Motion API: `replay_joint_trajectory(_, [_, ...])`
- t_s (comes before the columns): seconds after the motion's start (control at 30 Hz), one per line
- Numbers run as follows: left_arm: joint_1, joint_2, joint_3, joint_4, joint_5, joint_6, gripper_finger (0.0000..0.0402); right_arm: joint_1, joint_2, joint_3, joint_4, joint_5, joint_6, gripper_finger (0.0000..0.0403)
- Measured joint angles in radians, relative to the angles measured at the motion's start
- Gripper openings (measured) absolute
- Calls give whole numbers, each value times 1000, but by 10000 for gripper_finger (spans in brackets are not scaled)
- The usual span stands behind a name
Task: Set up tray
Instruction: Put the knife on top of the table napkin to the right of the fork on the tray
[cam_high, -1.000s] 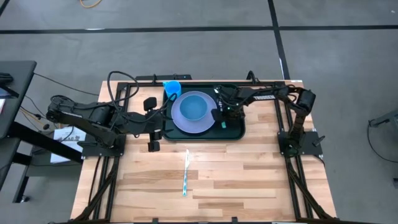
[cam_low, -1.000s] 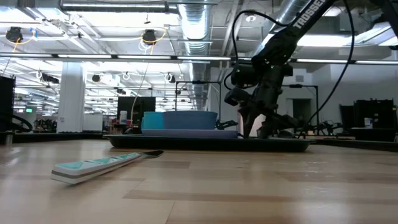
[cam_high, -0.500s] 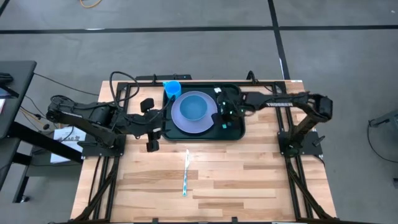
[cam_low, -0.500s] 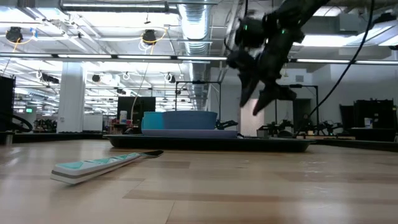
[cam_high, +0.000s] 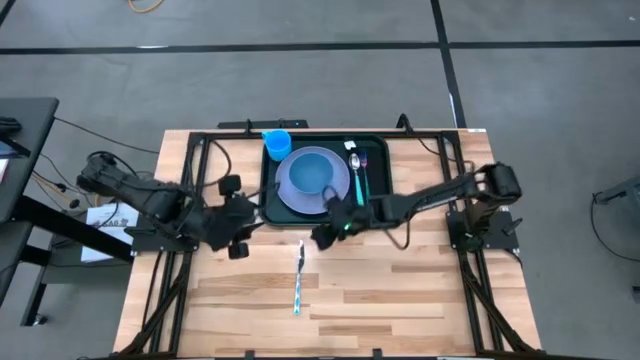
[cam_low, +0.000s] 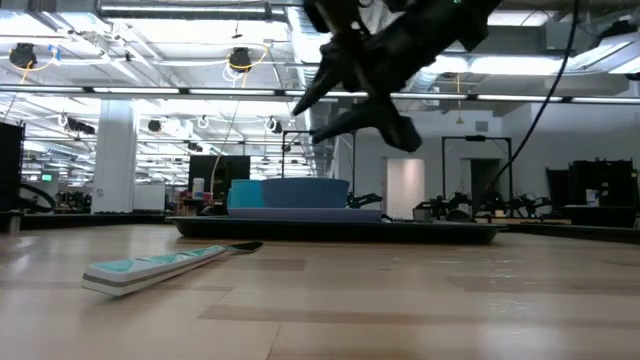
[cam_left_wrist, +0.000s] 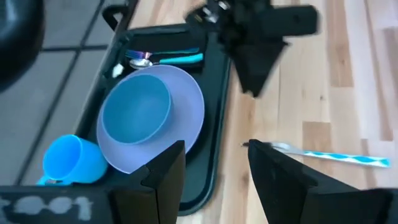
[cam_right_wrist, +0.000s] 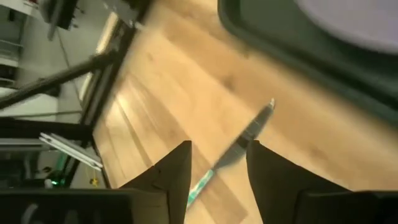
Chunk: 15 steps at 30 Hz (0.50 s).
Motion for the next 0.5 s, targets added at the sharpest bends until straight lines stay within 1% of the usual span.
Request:
replay_joint_trajectory(0.13, [-107,-19,-32,-2,-128,-13,167,72,105,92,-4,59,48,124])
replay_joint_trajectory(0.23, [-201,-62,-49,1,-190,-41,167,114,199,187,-8,73,83,109])
replay_joint_trajectory(0.37, [-333,-134,-50,5,-192,-65,167,158,310,334,-5,67,93,103])
replay_joint_trajectory(0.5, [-444,-220,-50,33,-139,-55,167,179,382,458,-6,51,102,104])
